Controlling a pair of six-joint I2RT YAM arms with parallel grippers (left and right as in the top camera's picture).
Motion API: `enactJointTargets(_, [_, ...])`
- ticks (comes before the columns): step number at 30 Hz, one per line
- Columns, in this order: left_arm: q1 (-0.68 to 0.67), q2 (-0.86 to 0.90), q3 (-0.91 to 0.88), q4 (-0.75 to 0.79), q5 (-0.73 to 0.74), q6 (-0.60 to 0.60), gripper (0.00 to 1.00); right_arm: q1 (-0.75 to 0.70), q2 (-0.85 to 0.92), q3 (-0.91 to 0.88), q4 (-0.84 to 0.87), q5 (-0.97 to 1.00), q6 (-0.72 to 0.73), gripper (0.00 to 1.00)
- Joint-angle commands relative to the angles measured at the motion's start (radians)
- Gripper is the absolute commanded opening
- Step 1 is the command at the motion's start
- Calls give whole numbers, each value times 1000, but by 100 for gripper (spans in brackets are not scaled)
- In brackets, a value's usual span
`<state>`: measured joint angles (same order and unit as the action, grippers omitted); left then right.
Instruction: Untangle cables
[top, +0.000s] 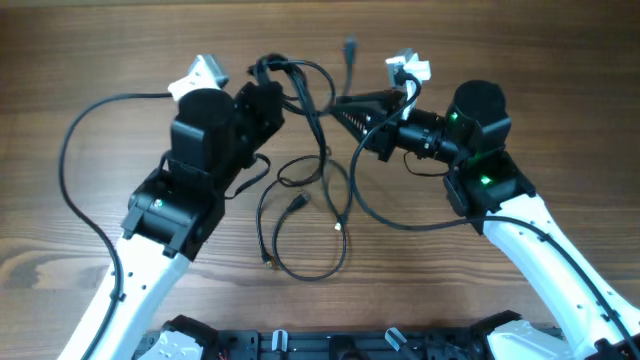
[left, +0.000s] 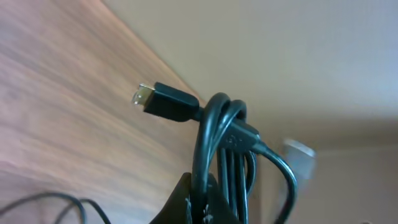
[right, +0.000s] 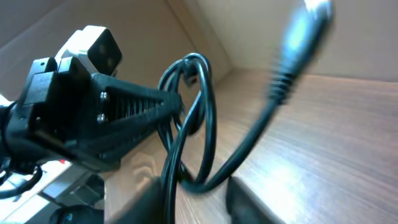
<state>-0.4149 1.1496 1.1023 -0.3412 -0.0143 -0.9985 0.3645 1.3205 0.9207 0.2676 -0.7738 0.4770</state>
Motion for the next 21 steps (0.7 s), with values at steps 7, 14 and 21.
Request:
enactJointTargets(7, [18, -1, 11, -35, 93, 468, 4, -3, 0, 0, 13, 117, -3, 59])
enactJointTargets(14, [18, -1, 11, -33, 167, 546, 4, -3, 0, 0, 69, 73, -93, 66])
enactJointTargets(21, [18, -1, 11, 18, 301, 576, 4, -3, 0, 0, 67, -87, -189, 73])
